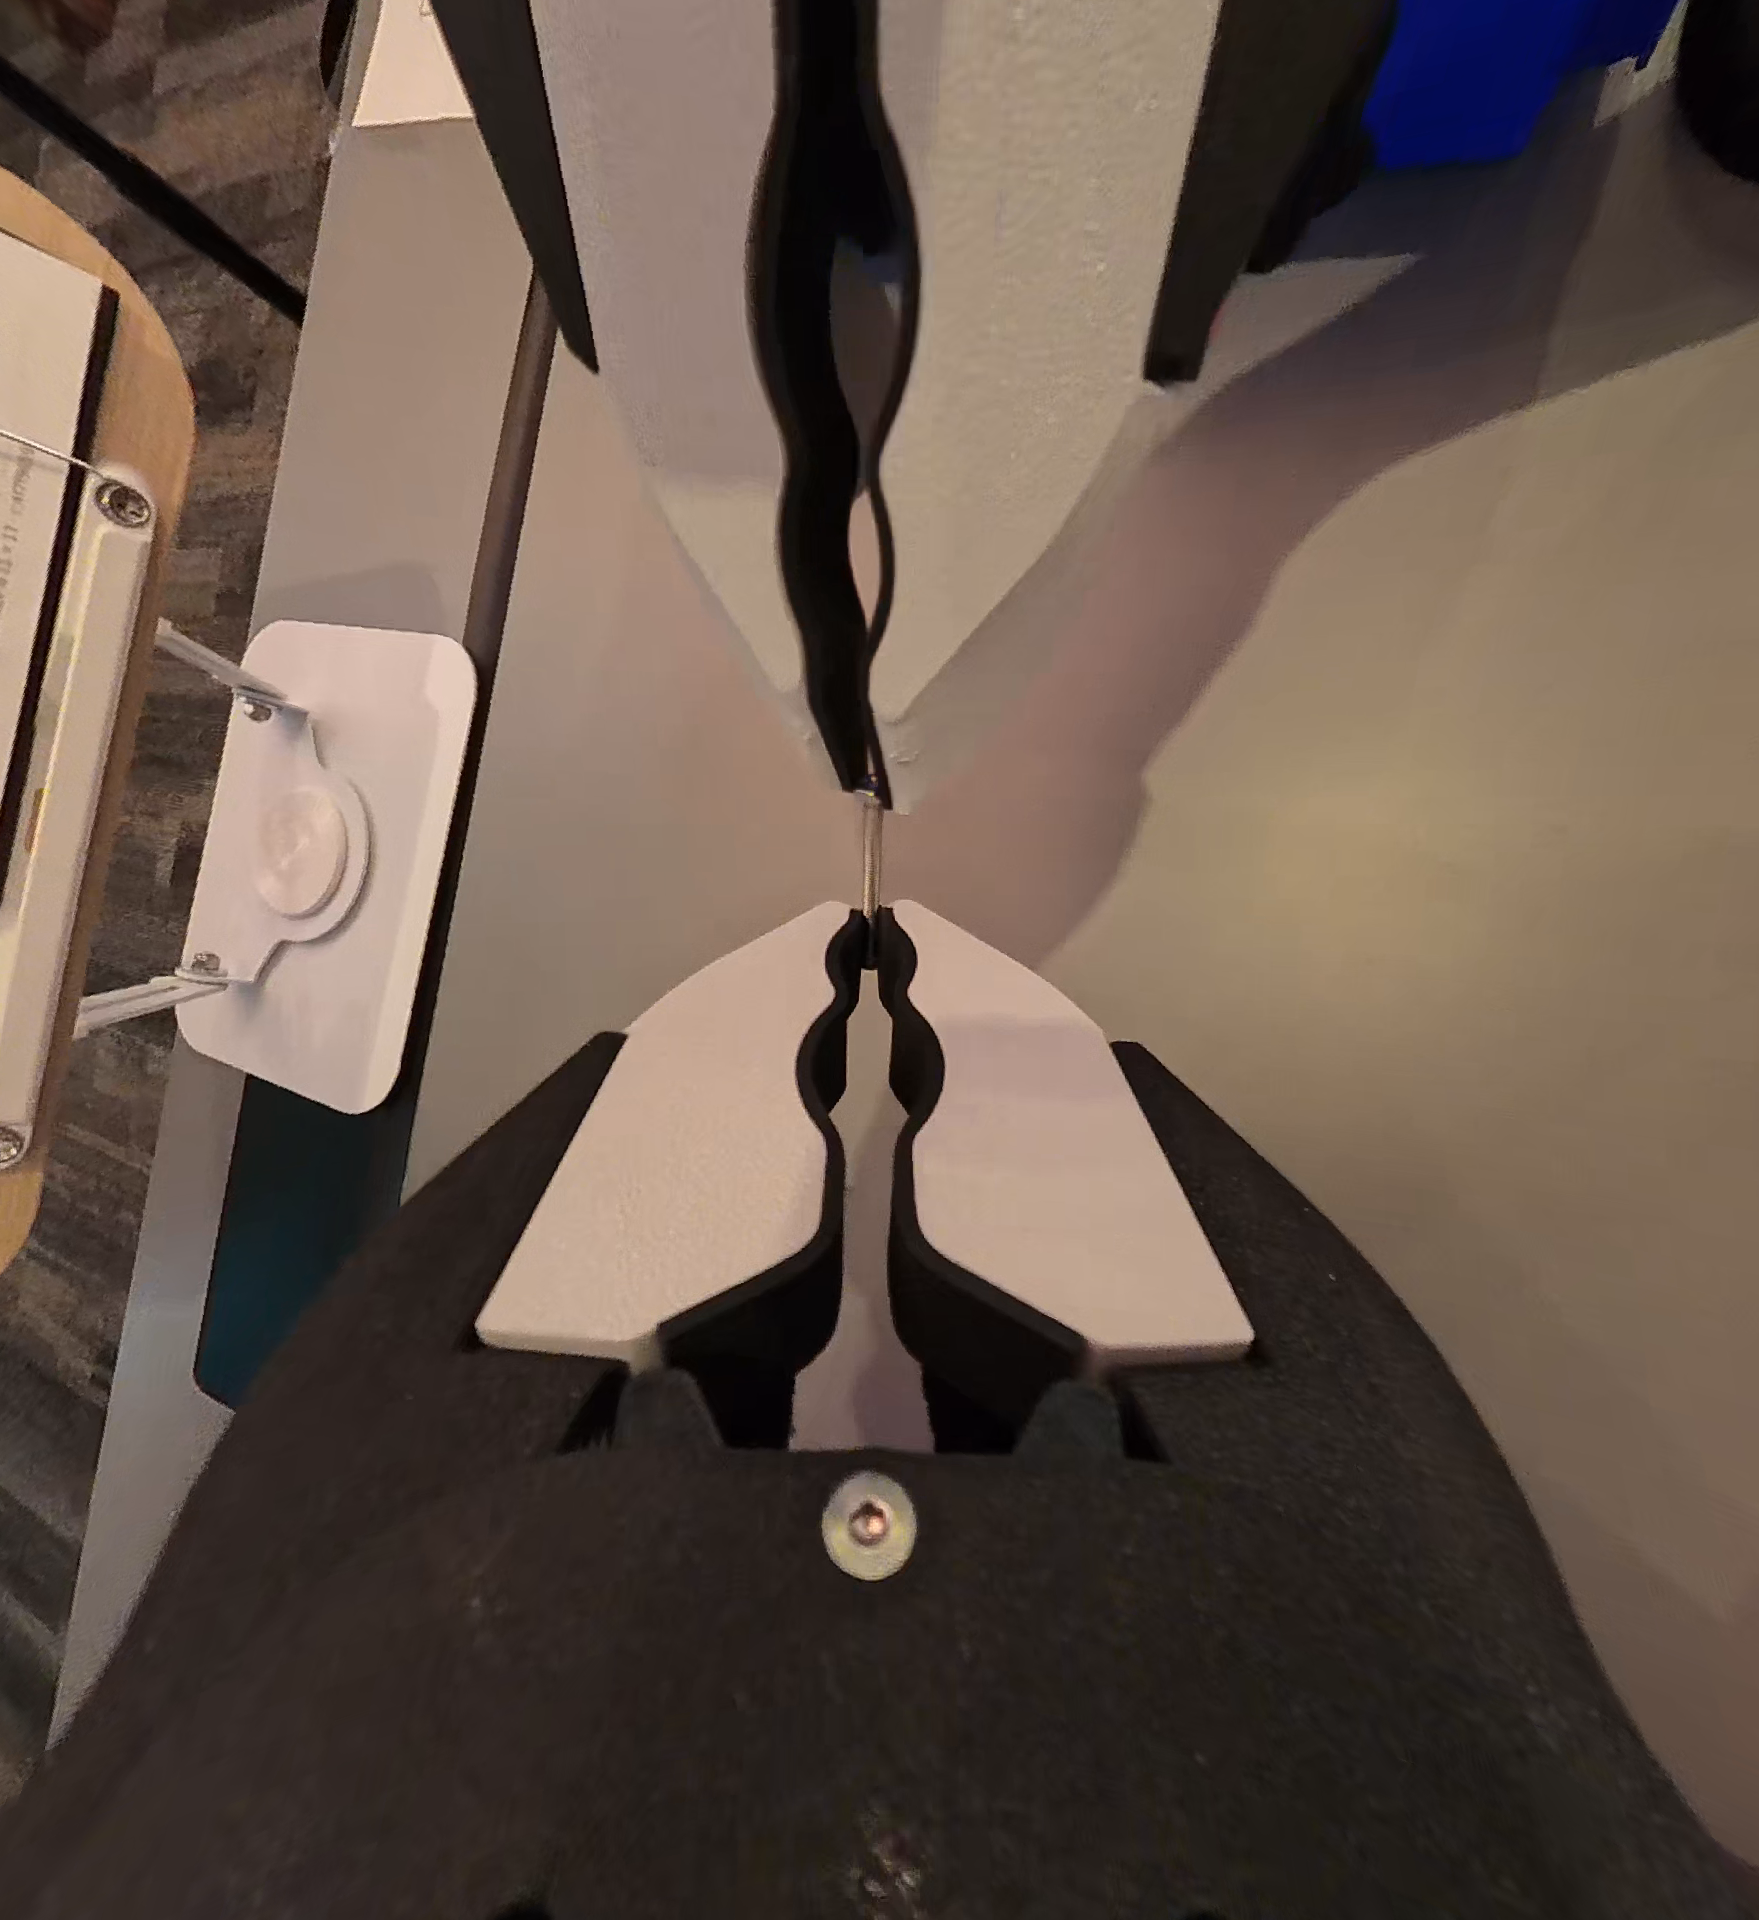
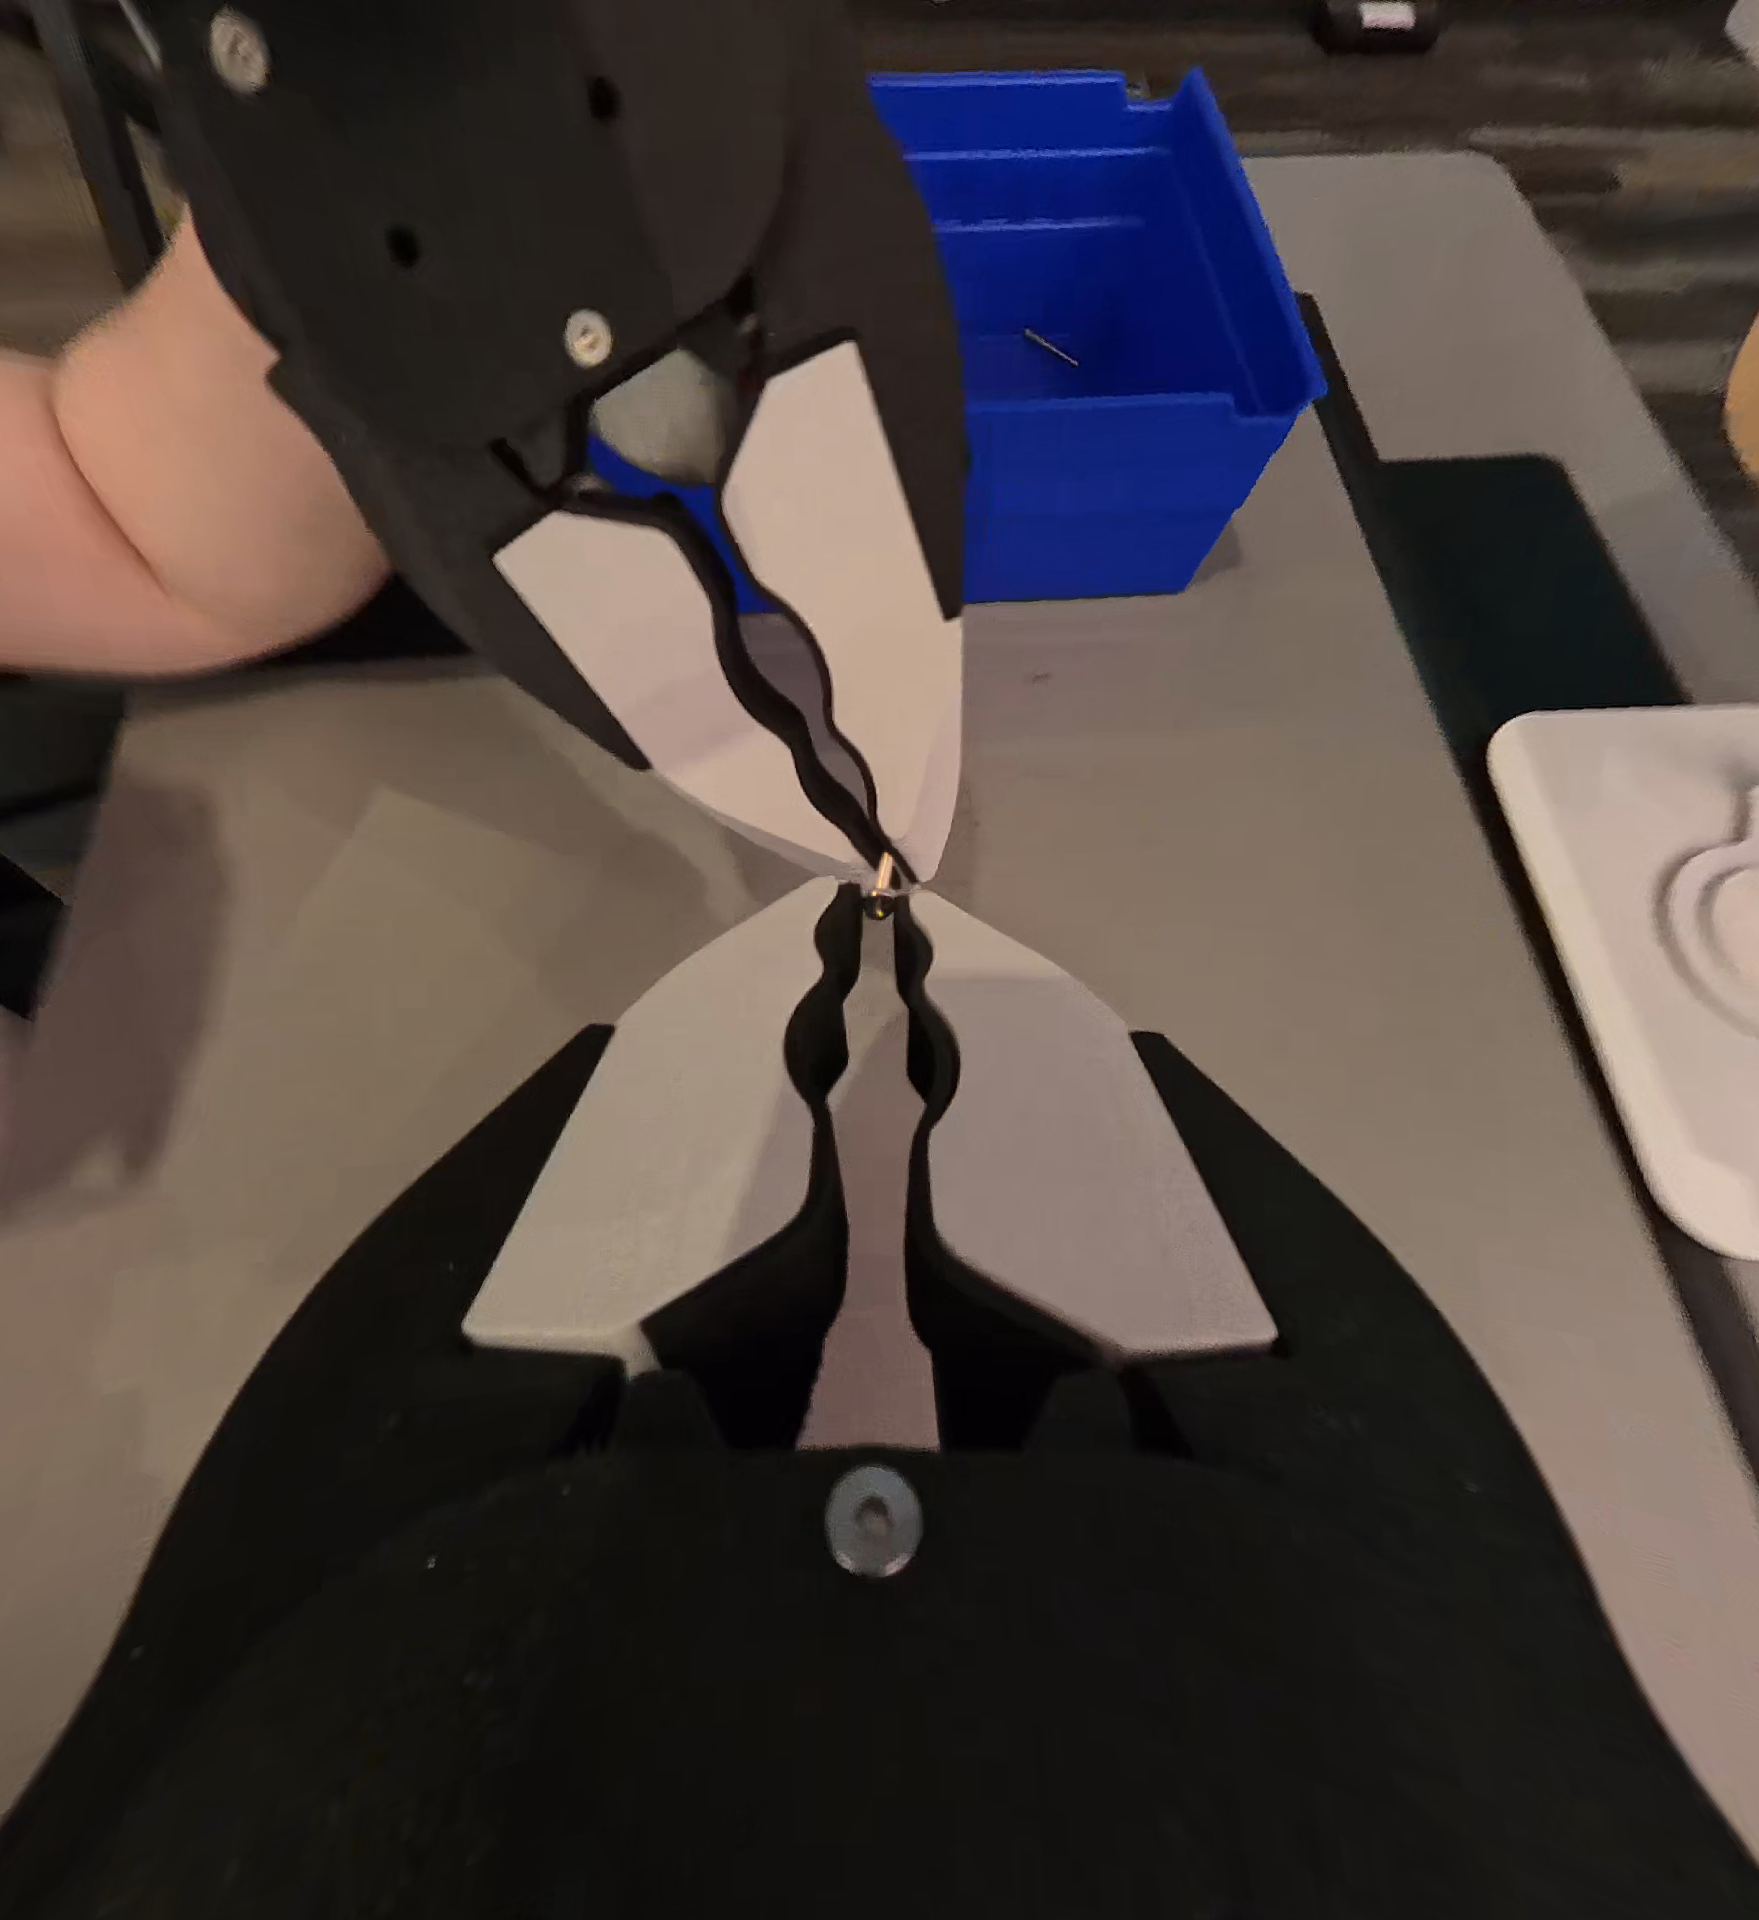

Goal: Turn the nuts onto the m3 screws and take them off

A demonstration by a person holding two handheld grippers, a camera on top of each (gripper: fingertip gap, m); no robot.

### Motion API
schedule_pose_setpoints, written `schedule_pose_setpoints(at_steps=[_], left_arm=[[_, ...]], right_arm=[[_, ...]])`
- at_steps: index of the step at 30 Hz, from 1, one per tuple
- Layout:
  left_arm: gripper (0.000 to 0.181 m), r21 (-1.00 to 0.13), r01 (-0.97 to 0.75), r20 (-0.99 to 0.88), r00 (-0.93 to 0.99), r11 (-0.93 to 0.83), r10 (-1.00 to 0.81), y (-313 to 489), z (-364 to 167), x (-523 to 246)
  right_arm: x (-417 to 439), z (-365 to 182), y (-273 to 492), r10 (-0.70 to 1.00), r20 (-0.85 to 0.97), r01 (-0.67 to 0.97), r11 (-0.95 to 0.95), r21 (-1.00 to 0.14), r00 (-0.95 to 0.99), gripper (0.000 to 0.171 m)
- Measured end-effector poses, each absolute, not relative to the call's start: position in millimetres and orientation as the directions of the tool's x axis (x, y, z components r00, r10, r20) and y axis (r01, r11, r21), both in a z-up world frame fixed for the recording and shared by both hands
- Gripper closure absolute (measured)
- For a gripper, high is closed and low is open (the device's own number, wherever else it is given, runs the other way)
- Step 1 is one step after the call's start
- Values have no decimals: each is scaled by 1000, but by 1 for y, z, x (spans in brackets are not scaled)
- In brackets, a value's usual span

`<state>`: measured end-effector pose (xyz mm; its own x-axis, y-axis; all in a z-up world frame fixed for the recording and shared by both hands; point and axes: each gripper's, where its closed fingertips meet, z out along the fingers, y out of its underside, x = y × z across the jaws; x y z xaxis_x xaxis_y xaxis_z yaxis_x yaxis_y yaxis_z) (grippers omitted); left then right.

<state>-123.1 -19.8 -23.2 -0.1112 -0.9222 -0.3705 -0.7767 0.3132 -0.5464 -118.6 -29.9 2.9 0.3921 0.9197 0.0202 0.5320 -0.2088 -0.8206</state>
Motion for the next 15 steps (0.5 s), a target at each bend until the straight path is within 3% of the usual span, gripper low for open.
schedule_pose_setpoints(at_steps=[15], left_arm=[[179,-557,-793,-405,3,244,-914,-5,-16,-124]], right_arm=[[-117,9,-15,787,-306,270,-504,-821,536,165]])
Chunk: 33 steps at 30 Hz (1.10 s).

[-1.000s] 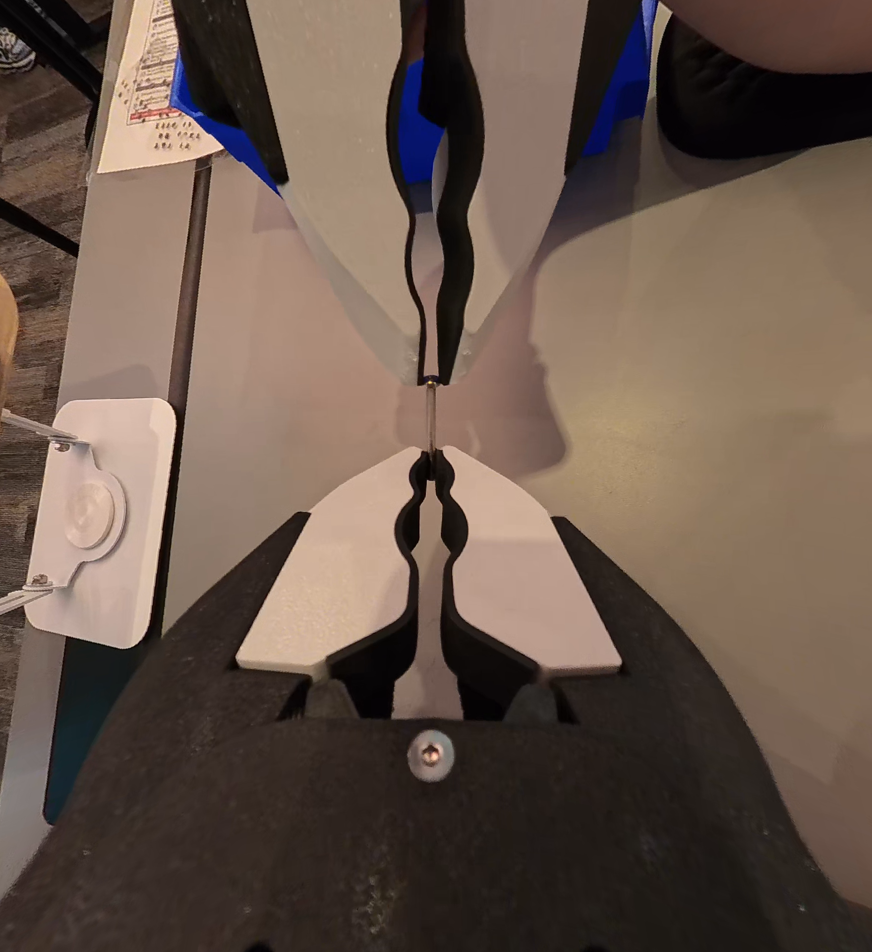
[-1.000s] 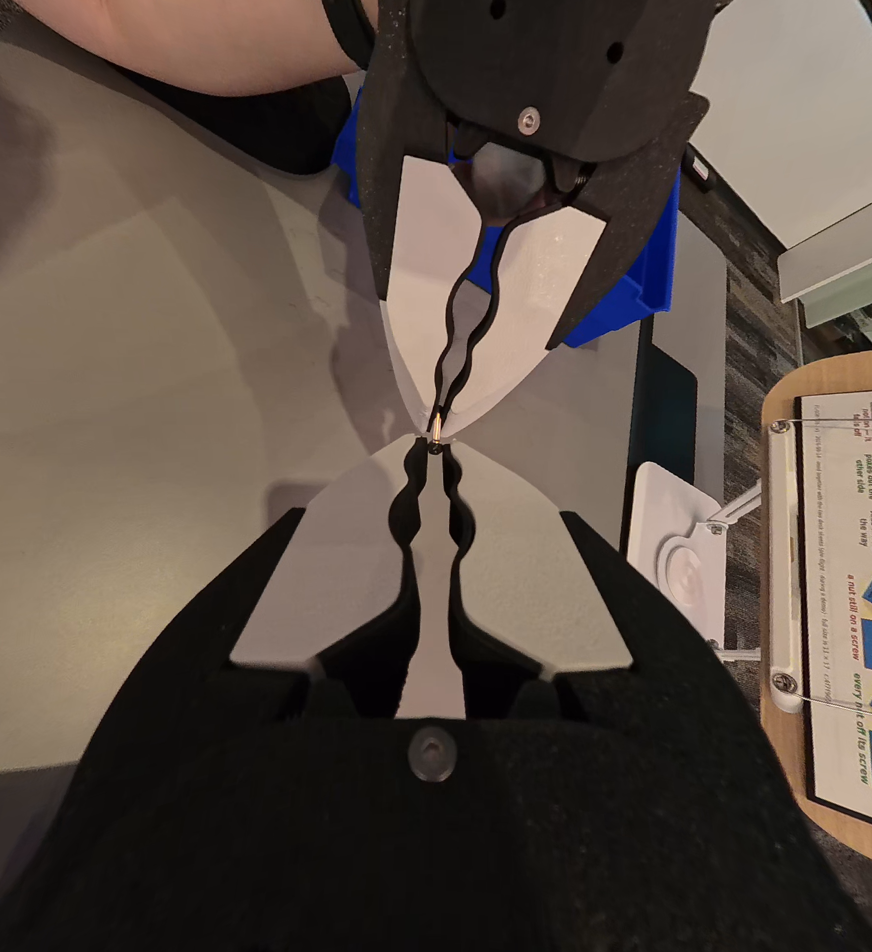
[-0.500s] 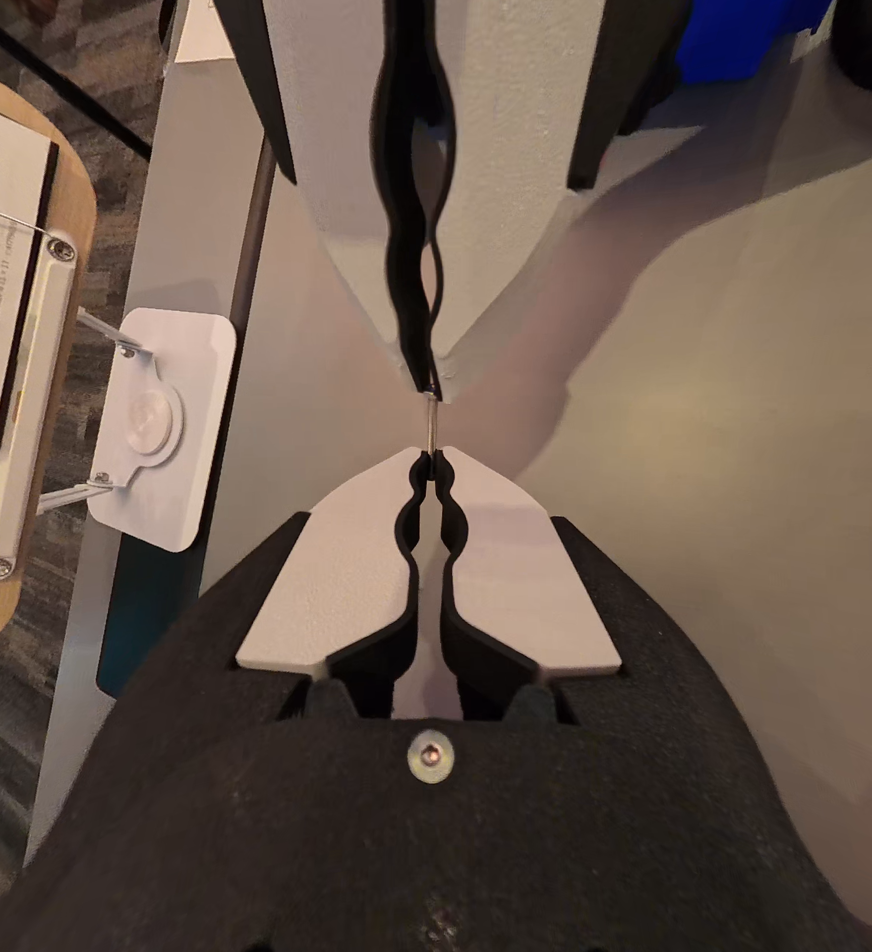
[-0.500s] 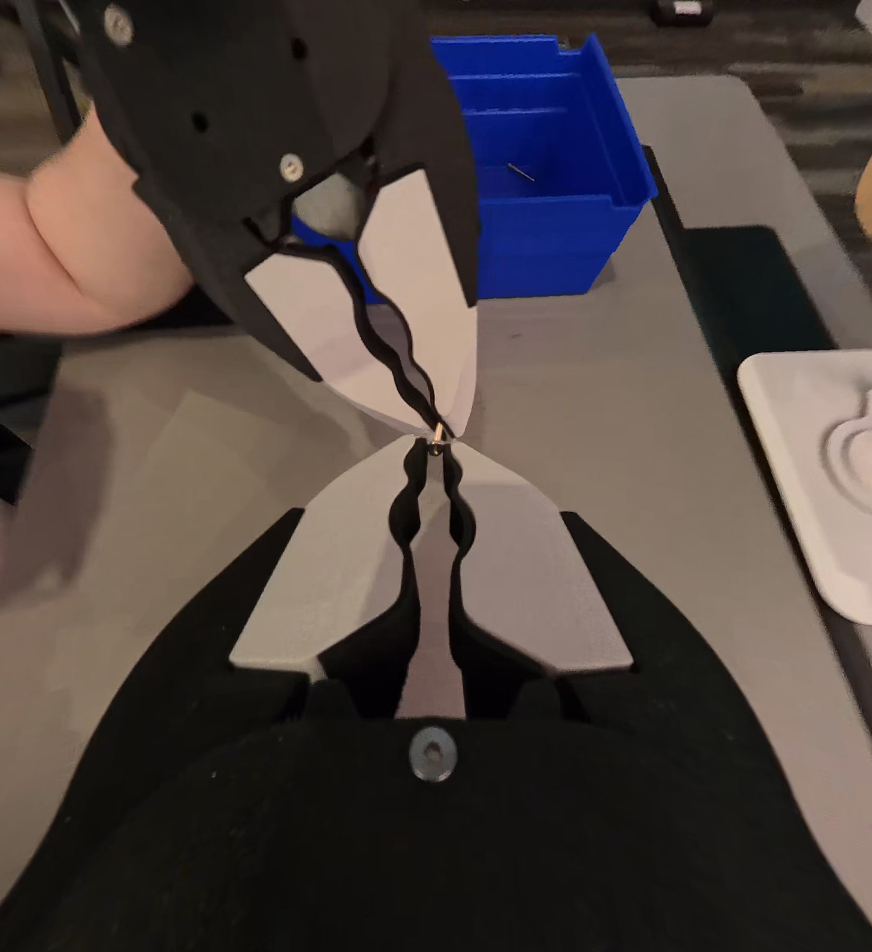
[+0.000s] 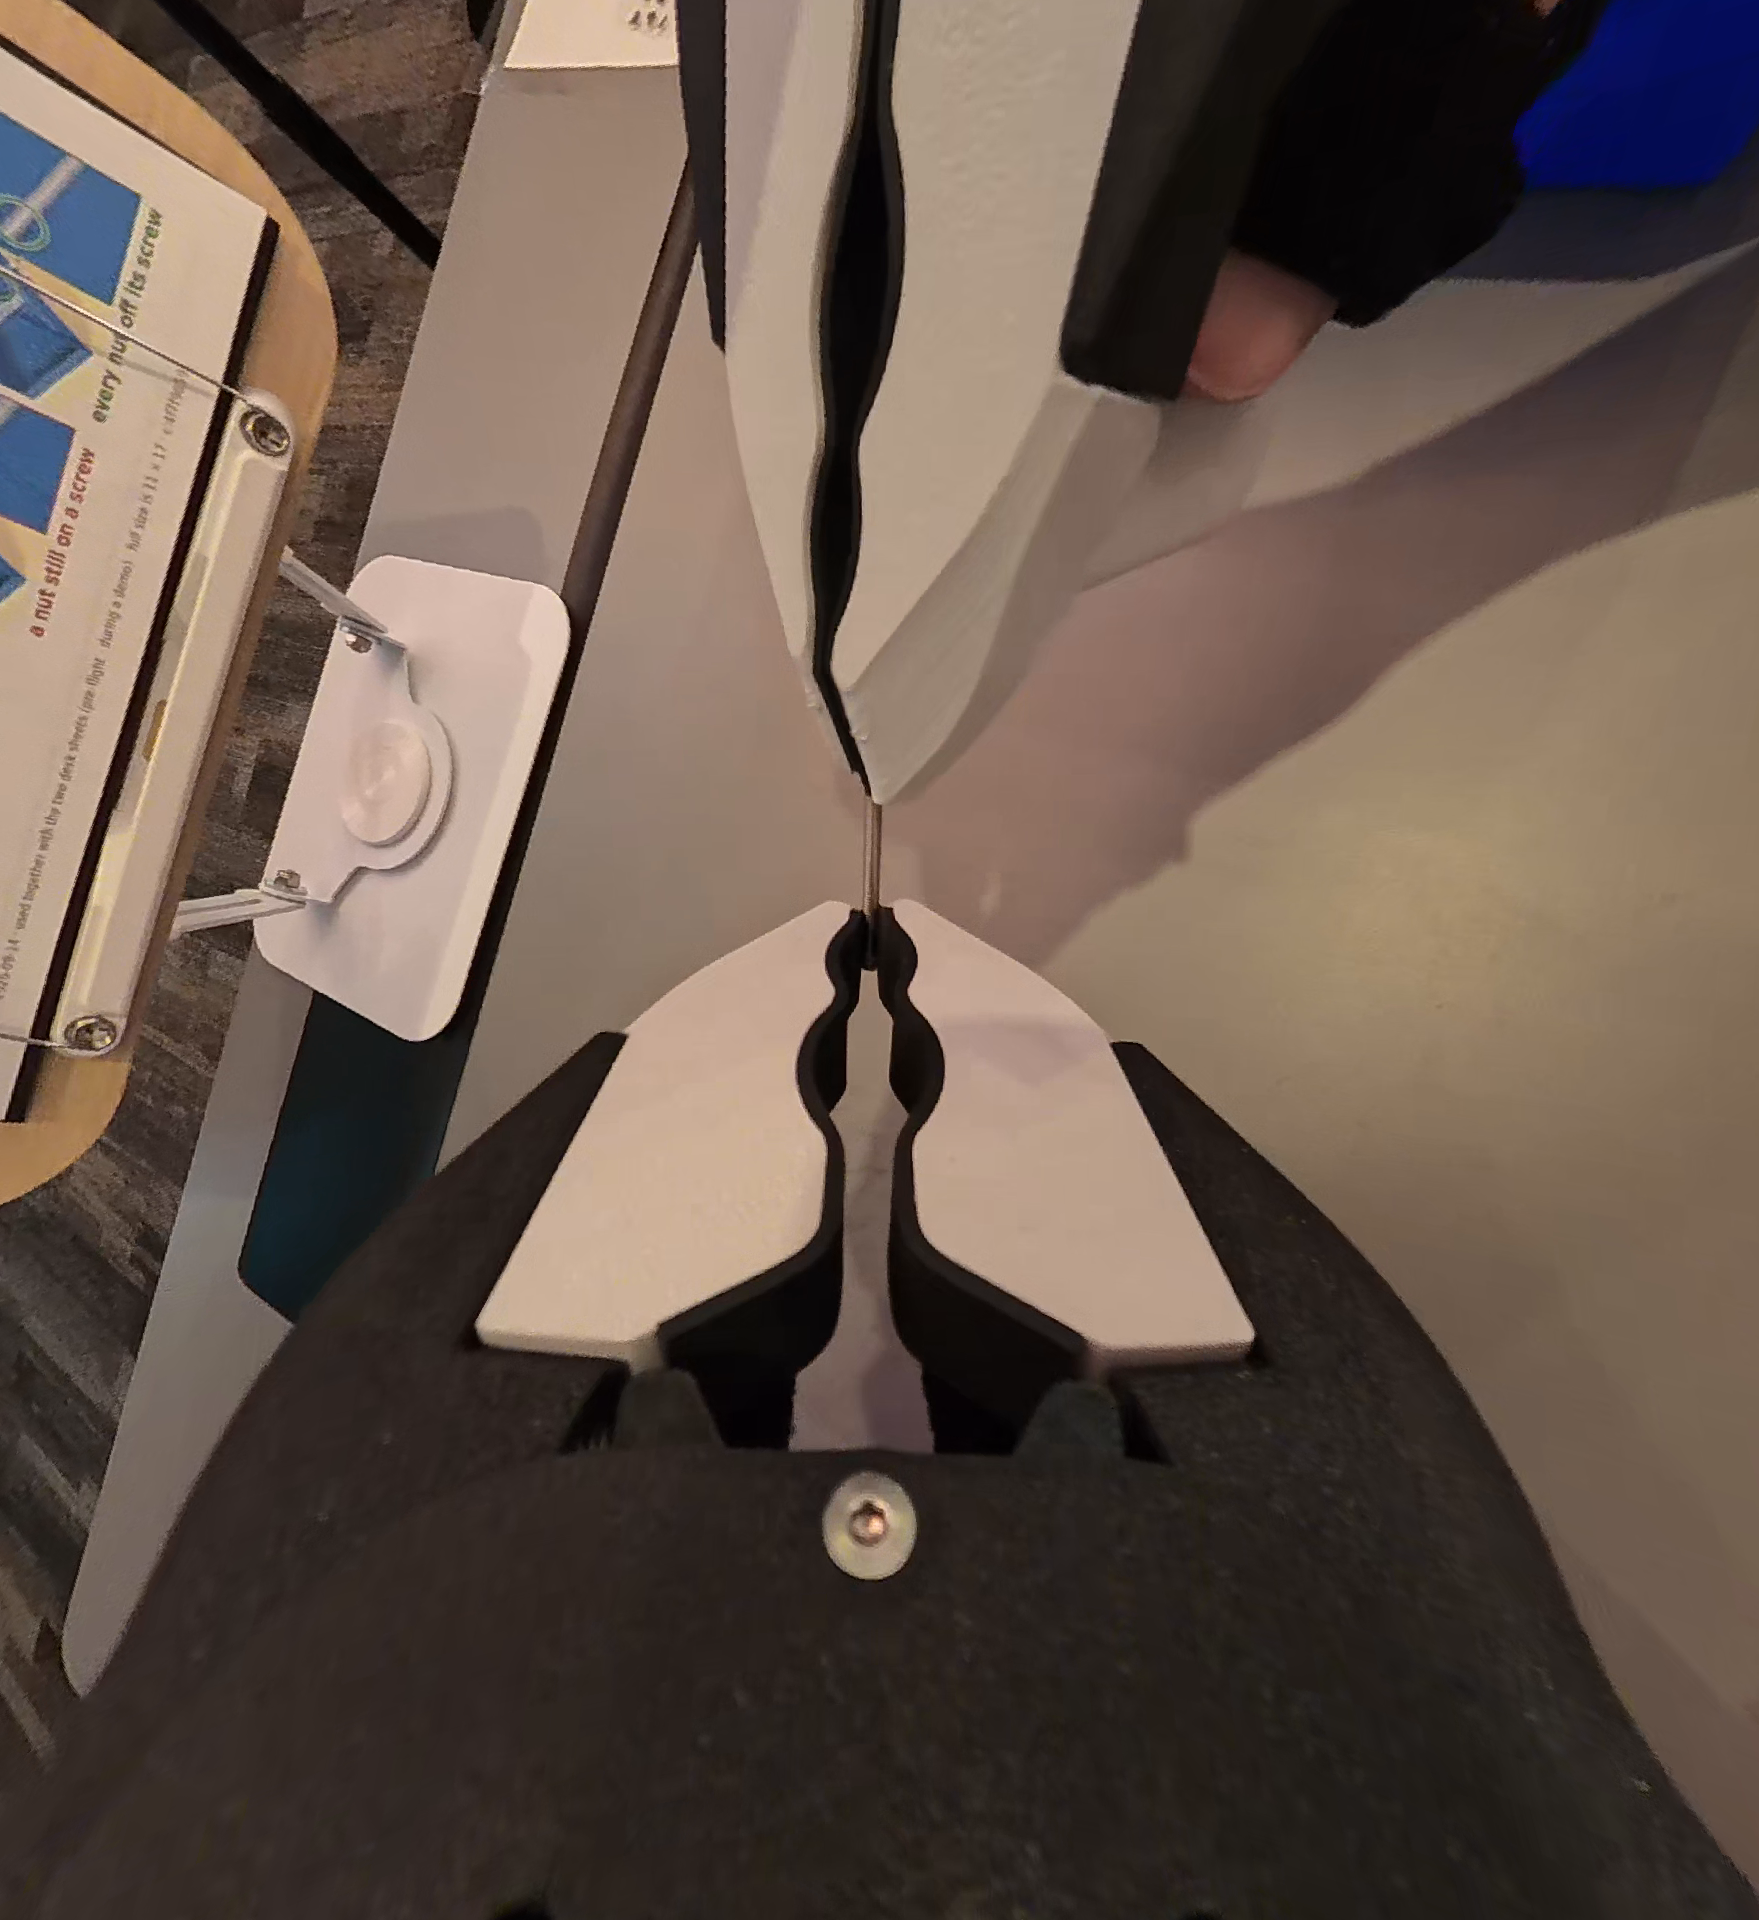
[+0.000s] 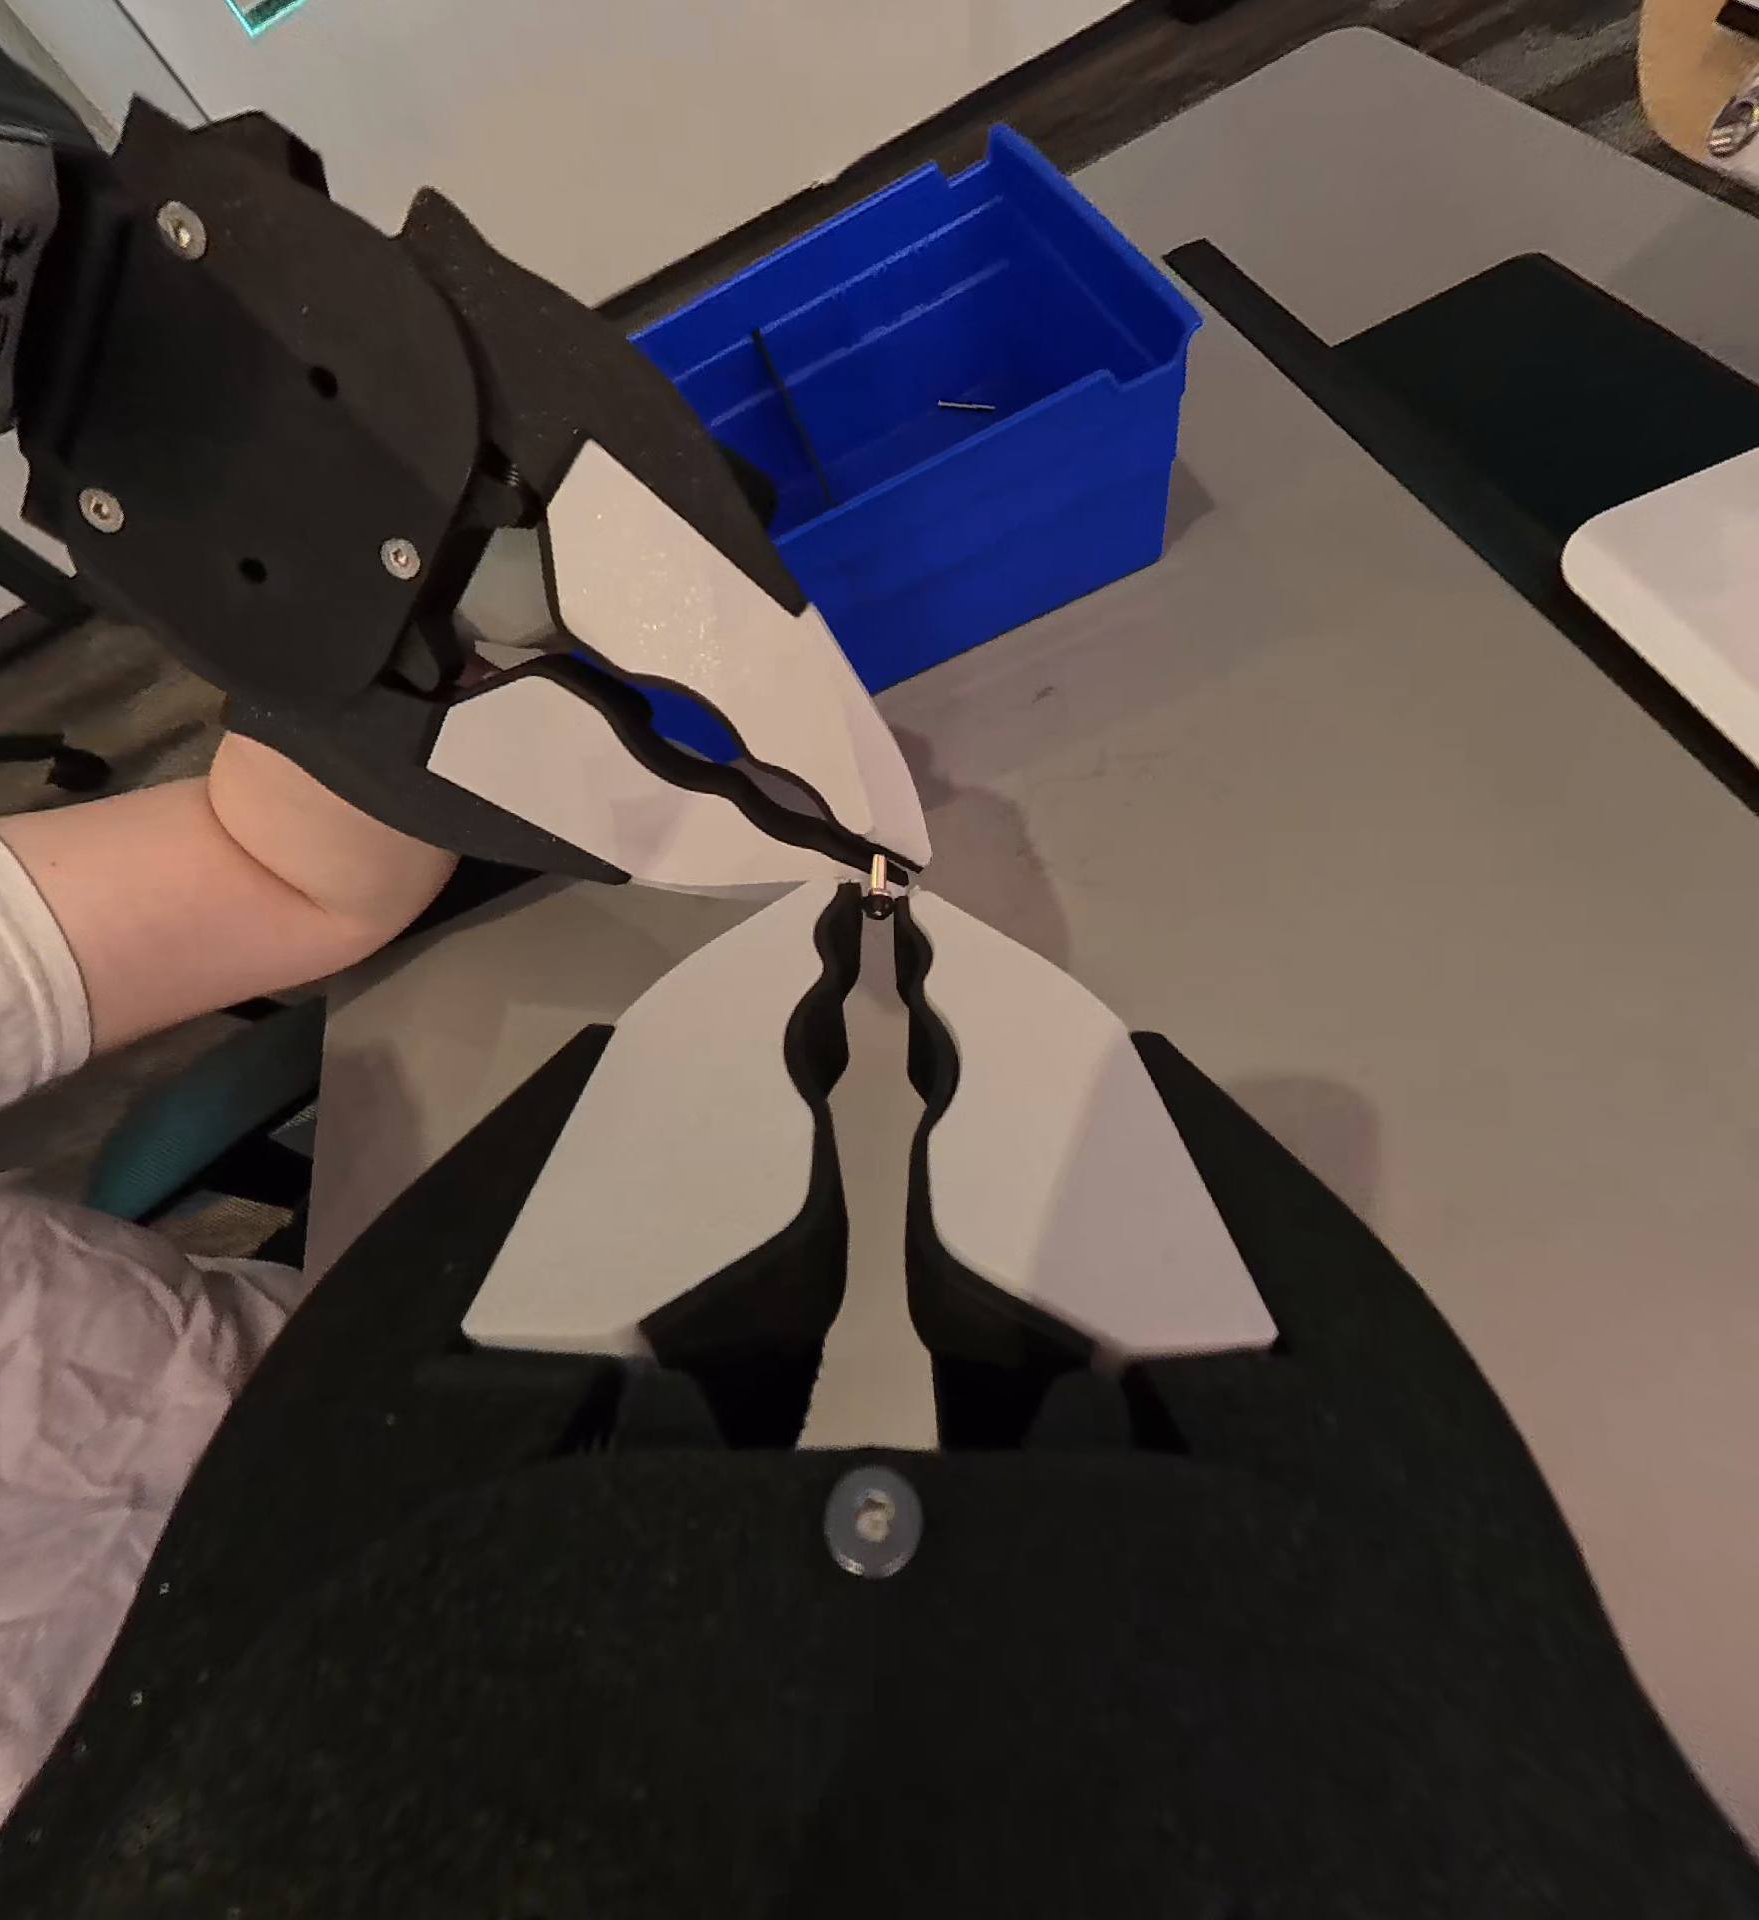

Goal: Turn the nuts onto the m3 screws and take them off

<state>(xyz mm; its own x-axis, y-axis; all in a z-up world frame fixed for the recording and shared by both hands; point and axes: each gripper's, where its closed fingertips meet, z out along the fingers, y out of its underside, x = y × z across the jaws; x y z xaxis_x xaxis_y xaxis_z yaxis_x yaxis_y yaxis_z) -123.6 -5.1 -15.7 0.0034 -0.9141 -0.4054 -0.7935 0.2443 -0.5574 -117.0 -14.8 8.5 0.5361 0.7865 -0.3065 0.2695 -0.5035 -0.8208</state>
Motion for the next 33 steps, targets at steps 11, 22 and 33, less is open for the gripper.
schedule_pose_setpoints(at_steps=[11,22,33], left_arm=[[179,-578,-780,-396,13,238,-918,-3,-13,-125],[179,-715,-661,-275,-35,229,-961,-19,9,-124],[179,-948,-222,-167,-255,226,-952,-77,75,-109]], right_arm=[[-118,5,-13,800,-213,334,-454,-826,562,165],[-111,35,-26,878,74,461,-175,-870,473,148],[-120,113,-84,934,256,200,209,-957,250,148]])
